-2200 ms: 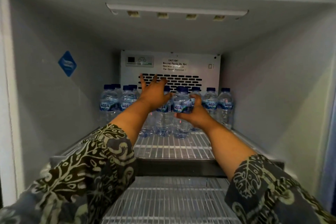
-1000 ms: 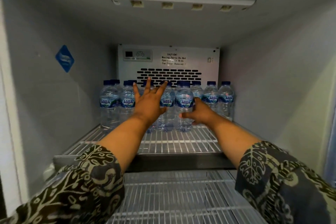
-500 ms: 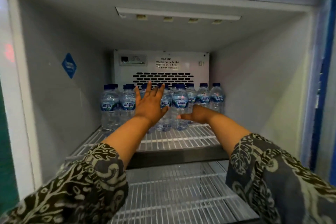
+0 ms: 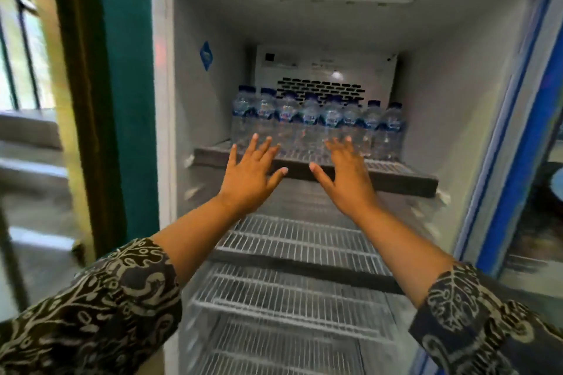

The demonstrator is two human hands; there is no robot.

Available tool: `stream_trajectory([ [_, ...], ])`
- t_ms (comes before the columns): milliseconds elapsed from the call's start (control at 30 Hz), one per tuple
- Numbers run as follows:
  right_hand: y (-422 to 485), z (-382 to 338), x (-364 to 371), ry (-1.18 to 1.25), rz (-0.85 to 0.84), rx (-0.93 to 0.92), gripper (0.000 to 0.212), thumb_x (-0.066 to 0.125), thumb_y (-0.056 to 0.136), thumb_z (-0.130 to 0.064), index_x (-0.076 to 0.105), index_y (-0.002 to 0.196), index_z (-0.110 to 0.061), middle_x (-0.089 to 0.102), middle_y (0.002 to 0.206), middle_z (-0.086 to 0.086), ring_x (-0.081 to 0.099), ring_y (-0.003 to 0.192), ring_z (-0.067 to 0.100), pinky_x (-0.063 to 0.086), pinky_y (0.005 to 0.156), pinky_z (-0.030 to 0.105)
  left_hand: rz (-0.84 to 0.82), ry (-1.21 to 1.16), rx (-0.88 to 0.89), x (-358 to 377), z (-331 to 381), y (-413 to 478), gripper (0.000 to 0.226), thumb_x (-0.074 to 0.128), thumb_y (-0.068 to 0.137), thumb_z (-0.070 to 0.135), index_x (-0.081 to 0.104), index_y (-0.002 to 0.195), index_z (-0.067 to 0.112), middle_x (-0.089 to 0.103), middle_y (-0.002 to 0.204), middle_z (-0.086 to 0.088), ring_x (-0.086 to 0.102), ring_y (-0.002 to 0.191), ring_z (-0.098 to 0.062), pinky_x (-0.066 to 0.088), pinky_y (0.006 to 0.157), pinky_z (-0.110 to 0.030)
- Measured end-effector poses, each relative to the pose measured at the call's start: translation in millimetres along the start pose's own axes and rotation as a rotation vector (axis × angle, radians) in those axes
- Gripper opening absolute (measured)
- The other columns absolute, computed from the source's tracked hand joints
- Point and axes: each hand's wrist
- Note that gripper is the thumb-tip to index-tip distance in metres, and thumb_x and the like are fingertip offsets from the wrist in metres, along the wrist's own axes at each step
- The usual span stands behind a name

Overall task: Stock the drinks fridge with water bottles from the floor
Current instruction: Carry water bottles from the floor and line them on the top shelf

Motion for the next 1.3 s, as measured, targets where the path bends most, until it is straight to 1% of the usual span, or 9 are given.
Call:
stream_trajectory([
  [67,-35.2,-10.2,1.7,0.023,-0.033,-0.052,0.066,0.040,0.094,-0.051,0.022,0.148,-0.019,0.017,0.158,0.002,-0.002,0.147,0.018,0.001,0.119,0.042,-0.034,0.001,-0.055,-1.6,6.0,-44.5,0.061,0.026,0.097,0.051,0.014,0.151,0.025,0.005,0.160,0.005,-0.009,0.147,-0.014,-0.009,0.116,-0.044],
  [267,-149.6,-37.7,32.4,0.195,-0.279,-0.150,0.066,0.038,0.094,-0.053,0.022,0.148,-0.020,0.014,0.158,0.001,-0.006,0.147,0.019,-0.001,0.117,0.044,-0.207,0.016,-0.301,6.8,17.8,-204.5,0.064,0.023,0.096,0.055,0.006,0.151,0.027,-0.002,0.160,0.006,-0.012,0.146,-0.014,-0.013,0.114,-0.044],
  [500,-278.2,-93.1,86.5,0.330,-0.633,-0.256,0.072,0.033,0.090,-0.060,0.020,0.149,-0.019,0.015,0.158,0.003,-0.004,0.147,0.023,0.009,0.117,0.054,-0.405,0.036,-0.630,-2.6,8.8,-389.0,0.071,0.017,0.091,0.066,0.008,0.150,0.029,-0.002,0.160,0.006,-0.011,0.146,-0.014,-0.007,0.117,-0.045],
  [567,-307.6,-111.3,100.0,0.372,-0.719,-0.263,0.070,0.037,0.092,-0.056,0.020,0.149,-0.018,0.013,0.159,0.003,-0.007,0.147,0.020,0.008,0.118,0.053,-0.435,0.037,-0.704,-7.8,2.2,-429.5,0.065,0.024,0.095,0.057,0.007,0.151,0.028,-0.005,0.160,0.006,-0.013,0.146,-0.014,-0.007,0.117,-0.043],
  [700,-356.4,-151.3,130.5,0.434,-0.859,-0.283,0.080,0.026,0.084,-0.067,0.018,0.149,-0.021,0.014,0.158,0.001,-0.009,0.145,0.014,0.011,0.118,0.050,-0.466,0.012,-0.839,-16.4,-19.8,-495.7,0.064,0.028,0.096,0.053,0.004,0.151,0.030,-0.008,0.159,0.006,-0.017,0.144,-0.012,-0.007,0.119,-0.040],
  [800,-389.6,-180.8,160.7,0.432,-0.987,-0.296,0.073,0.037,0.090,-0.060,0.014,0.149,-0.024,0.009,0.159,-0.001,-0.010,0.145,0.013,0.010,0.119,0.046,-0.500,-0.044,-0.951,-19.7,-37.9,-543.4,0.064,0.029,0.096,0.053,0.003,0.150,0.031,-0.008,0.159,0.006,-0.021,0.139,-0.008,-0.007,0.118,-0.037],
  [1000,-451.4,-232.0,224.4,0.438,-1.151,-0.234,0.066,0.042,0.094,-0.049,0.014,0.150,-0.025,0.009,0.159,-0.005,-0.007,0.146,0.013,0.012,0.119,0.042,-0.593,-0.116,-1.069,-7.0,-76.1,-628.6,0.088,0.002,0.070,0.075,-0.004,0.148,0.035,-0.017,0.150,0.012,-0.019,0.139,-0.009,-0.007,0.115,-0.033],
  [1167,-512.4,-251.5,292.2,0.425,-1.276,-0.219,0.064,0.042,0.096,-0.045,0.015,0.150,-0.024,0.010,0.159,-0.005,-0.008,0.146,0.013,0.012,0.118,0.038,-0.633,-0.204,-1.249,45.9,-104.3,-702.2,0.071,0.031,0.092,0.057,0.003,0.150,0.029,-0.005,0.158,0.007,-0.005,0.146,-0.012,0.004,0.118,-0.032],
  [1300,-568.2,-247.9,364.5,0.400,-1.364,-0.228,0.064,0.043,0.096,-0.043,0.013,0.150,-0.025,0.009,0.159,-0.006,-0.008,0.146,0.012,0.011,0.116,0.034,-0.517,-0.395,-1.538,120.6,-118.2,-760.3,0.072,0.048,0.091,0.049,0.013,0.150,0.027,0.008,0.159,0.003,0.032,0.140,-0.025,0.026,0.113,-0.035],
])
Point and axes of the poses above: each hand's wrist, its own y-axis towards the middle knuckle, its own x-axis out of the palm, z = x × y
